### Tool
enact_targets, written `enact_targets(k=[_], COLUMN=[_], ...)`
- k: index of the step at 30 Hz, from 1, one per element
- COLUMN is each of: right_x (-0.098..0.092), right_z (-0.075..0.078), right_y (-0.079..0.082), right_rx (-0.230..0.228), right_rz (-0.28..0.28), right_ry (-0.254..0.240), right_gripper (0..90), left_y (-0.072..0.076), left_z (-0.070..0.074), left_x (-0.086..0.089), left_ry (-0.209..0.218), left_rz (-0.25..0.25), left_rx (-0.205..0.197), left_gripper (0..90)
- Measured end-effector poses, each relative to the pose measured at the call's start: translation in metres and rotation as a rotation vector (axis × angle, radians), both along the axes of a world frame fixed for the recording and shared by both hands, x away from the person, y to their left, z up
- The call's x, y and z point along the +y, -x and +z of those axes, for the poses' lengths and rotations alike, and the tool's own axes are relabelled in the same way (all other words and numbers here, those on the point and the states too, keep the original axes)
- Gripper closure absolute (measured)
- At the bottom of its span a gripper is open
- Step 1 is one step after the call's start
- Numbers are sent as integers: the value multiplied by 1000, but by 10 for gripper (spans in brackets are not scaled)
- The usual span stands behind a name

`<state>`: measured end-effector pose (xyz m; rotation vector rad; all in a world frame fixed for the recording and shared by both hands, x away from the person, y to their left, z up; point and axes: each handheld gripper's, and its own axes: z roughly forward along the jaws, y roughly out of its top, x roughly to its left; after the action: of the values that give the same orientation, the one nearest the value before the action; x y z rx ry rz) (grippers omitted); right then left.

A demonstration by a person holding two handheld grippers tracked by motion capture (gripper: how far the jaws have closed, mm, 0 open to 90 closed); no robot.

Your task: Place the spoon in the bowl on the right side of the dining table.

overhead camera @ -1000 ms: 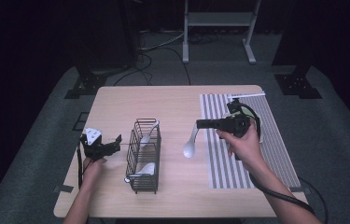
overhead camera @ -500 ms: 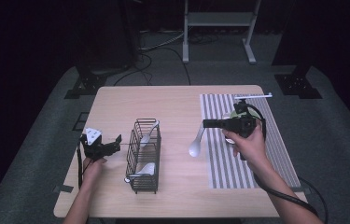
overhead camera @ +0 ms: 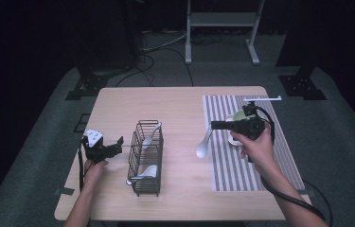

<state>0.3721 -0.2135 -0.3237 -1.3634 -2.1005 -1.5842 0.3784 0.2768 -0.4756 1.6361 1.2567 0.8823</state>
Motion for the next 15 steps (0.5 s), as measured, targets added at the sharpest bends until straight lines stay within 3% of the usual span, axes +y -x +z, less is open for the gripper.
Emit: enact_targets(k=[15], right_x=[-14], right_z=[-6], right_y=[-2], right_rx=[7], right_rz=[-38], right_ry=[1], right_gripper=[857], left_y=[0], left_z=[0], left_x=[0], left_ry=[-1], left_rz=[-1], left_rx=[2], left_gripper=[10])
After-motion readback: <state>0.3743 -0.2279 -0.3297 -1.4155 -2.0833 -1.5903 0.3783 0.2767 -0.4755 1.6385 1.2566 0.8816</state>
